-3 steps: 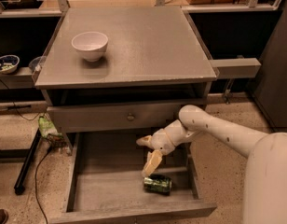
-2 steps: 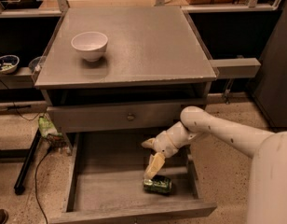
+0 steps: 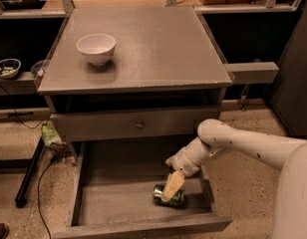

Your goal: Pick green can from middle drawer and place on counter

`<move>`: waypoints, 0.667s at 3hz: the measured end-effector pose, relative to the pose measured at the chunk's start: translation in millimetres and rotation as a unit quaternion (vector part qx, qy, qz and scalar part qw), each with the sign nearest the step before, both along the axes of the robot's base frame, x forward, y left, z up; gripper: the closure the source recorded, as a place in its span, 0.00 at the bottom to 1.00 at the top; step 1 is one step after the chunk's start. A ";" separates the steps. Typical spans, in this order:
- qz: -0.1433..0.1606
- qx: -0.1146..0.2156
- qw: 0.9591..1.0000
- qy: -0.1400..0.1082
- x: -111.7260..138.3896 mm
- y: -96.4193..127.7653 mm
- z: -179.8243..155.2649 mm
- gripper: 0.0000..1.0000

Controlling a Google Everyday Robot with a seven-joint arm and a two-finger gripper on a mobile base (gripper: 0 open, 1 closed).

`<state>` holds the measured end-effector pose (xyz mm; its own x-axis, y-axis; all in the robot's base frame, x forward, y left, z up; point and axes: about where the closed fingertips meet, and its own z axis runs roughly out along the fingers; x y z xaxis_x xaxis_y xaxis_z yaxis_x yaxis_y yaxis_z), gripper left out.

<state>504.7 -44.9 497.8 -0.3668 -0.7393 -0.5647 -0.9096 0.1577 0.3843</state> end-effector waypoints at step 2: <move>0.004 0.006 1.000 0.002 -5.2 2.1 -8.0 0.00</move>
Offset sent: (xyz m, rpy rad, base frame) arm -0.0030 0.0019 -0.0018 0.0410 -0.0137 0.0126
